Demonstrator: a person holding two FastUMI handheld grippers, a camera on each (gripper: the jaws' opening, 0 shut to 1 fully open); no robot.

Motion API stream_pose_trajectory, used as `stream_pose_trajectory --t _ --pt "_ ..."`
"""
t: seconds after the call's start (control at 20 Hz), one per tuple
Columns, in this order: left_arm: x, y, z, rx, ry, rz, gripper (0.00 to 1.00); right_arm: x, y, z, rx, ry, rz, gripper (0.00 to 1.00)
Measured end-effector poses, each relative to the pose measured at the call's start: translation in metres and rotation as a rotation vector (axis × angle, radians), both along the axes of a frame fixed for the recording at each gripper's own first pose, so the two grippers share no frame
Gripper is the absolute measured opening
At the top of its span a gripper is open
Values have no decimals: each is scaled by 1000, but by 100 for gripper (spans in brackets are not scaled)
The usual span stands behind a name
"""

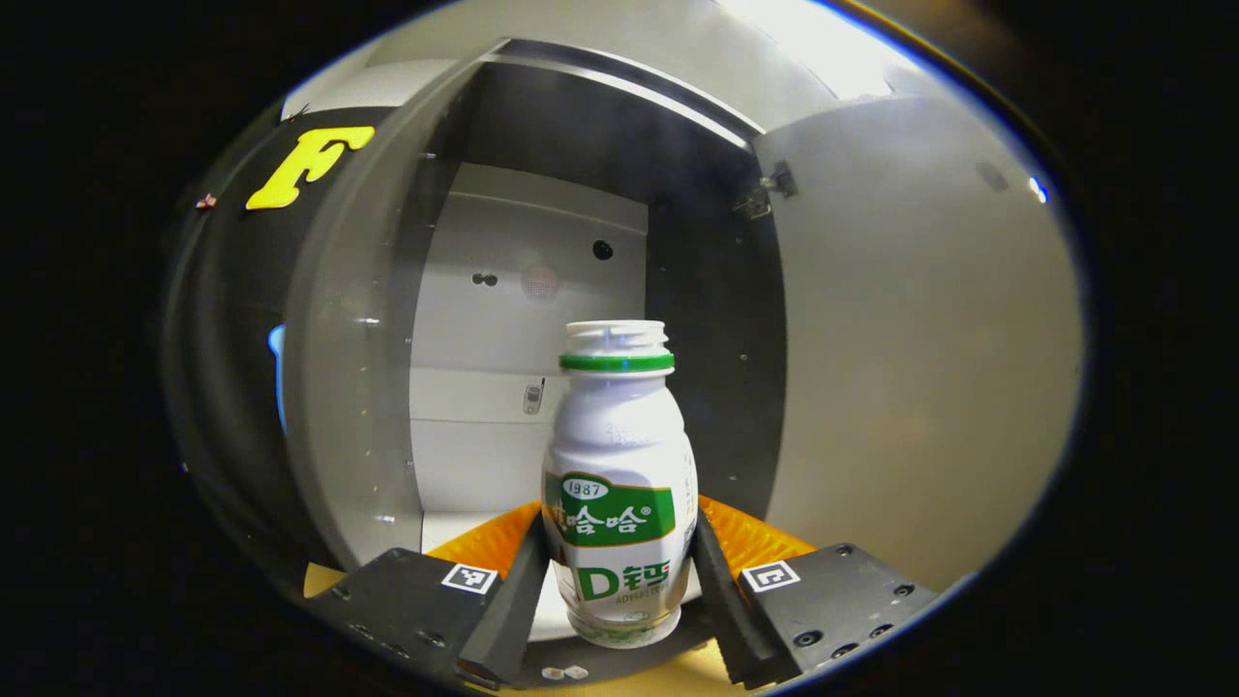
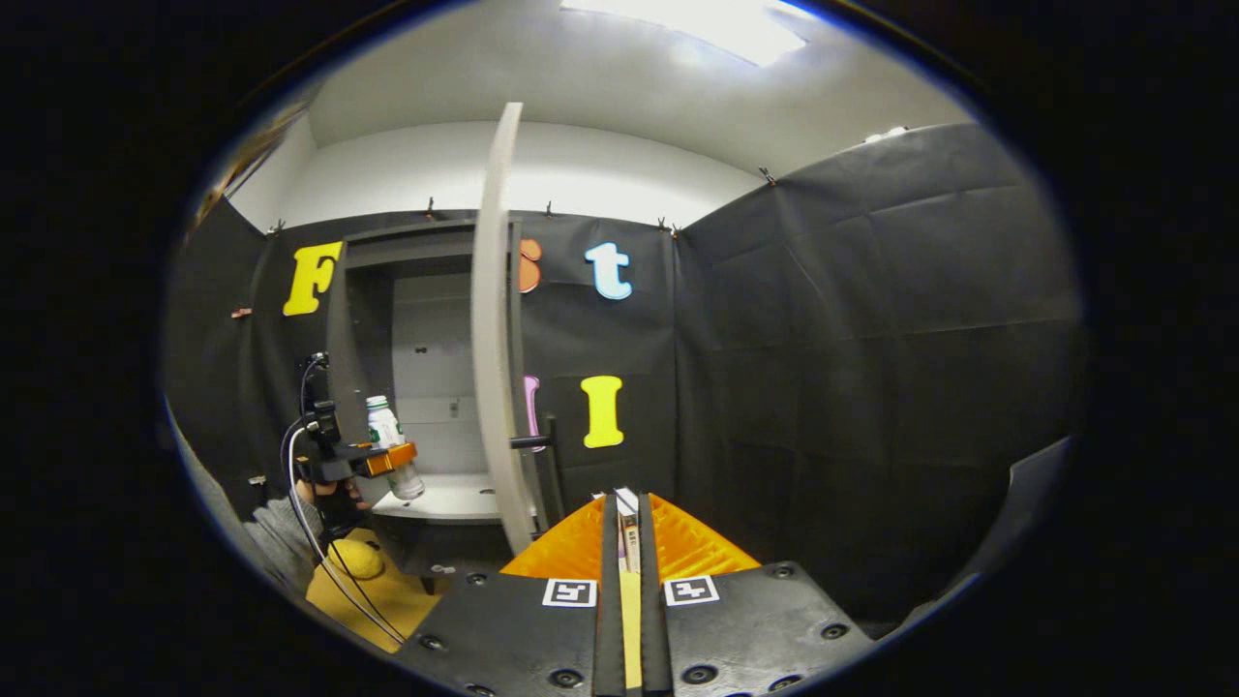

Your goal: Open the cabinet door with the right hand, grasp the bottle in the cabinet with the left hand and place it on the coaster, then close the cabinet door with the right hand.

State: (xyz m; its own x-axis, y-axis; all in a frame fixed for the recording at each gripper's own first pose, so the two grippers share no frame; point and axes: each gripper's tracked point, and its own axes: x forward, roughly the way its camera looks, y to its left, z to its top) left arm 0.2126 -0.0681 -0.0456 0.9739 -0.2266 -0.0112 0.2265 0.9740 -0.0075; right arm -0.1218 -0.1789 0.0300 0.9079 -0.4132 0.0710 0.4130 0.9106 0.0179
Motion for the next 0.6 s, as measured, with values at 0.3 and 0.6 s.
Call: stream_pose_trajectory --t 0.3,0.6 --pt "-84 34 -18 35 24 31 77 27 84 -2 -23 -17 173 11" --pt "-141 61 -45 47 48 66 77 88 162 -11 -40 -35 382 13"
